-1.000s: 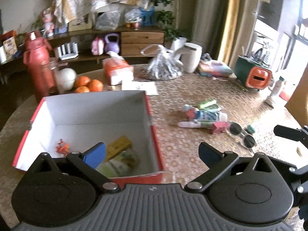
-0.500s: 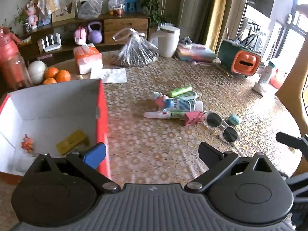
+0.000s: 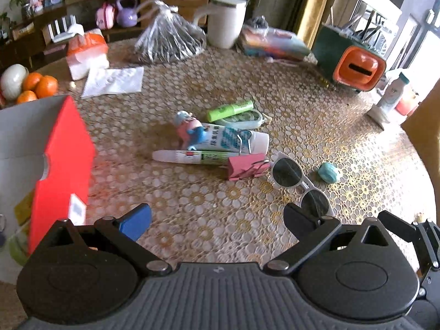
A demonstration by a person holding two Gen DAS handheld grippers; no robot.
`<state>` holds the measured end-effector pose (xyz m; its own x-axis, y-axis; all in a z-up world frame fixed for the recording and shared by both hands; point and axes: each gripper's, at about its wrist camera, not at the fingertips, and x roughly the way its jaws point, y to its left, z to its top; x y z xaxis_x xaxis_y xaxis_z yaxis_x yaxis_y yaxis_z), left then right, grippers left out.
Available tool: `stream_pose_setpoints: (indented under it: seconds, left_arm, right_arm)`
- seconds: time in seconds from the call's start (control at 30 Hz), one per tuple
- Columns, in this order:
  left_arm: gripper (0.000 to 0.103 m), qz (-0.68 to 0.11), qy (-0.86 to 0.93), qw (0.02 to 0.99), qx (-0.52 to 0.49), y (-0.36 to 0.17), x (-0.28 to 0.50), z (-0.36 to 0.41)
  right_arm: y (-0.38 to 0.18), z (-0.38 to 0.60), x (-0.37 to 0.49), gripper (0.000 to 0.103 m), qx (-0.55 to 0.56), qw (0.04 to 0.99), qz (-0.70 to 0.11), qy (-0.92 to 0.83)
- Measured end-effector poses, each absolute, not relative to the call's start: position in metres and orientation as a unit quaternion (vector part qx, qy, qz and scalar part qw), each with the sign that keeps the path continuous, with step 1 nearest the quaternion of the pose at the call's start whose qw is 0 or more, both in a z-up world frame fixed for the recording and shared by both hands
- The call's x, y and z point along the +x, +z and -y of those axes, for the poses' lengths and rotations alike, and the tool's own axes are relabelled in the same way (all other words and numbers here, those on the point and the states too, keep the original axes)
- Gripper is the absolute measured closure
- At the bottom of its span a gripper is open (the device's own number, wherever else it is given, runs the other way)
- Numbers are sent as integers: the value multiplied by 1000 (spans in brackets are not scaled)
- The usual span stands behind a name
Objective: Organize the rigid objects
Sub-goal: 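Grasp the pink binder clip with the left tool while the right tool grasps the white sunglasses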
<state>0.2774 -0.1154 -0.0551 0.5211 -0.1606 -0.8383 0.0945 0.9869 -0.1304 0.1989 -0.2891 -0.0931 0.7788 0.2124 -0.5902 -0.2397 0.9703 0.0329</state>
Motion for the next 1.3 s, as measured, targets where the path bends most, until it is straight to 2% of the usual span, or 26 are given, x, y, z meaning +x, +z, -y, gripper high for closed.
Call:
stream_pose_setpoints:
  seconds: [0.43, 0.5, 0.77, 1.0, 1.03, 1.3]
  left_arm:
    - [0, -529, -48, 847, -7, -91, 344, 162]
    - [0, -533, -42, 845, -10, -96, 351, 165]
    - [1, -548, -31, 836, -25, -115, 367, 168]
    - [1, -549, -24, 834, -49, -121, 378, 165]
    - [2, -549, -25, 834, -50, -121, 379, 166]
    - [29, -553, -31, 831, -48, -128, 382, 170]
  right_arm:
    - [-125, 294, 263, 12, -17, 930, -348, 118]
    - [-129, 295, 268, 18, -16, 928, -352, 117]
    - [-139, 295, 286, 24, -15, 923, -364, 121]
    - [-147, 288, 297, 38, -23, 919, -374, 124]
    - [-149, 288, 298, 40, -24, 918, -376, 125]
    - [-151, 287, 303, 52, -30, 919, -374, 119]
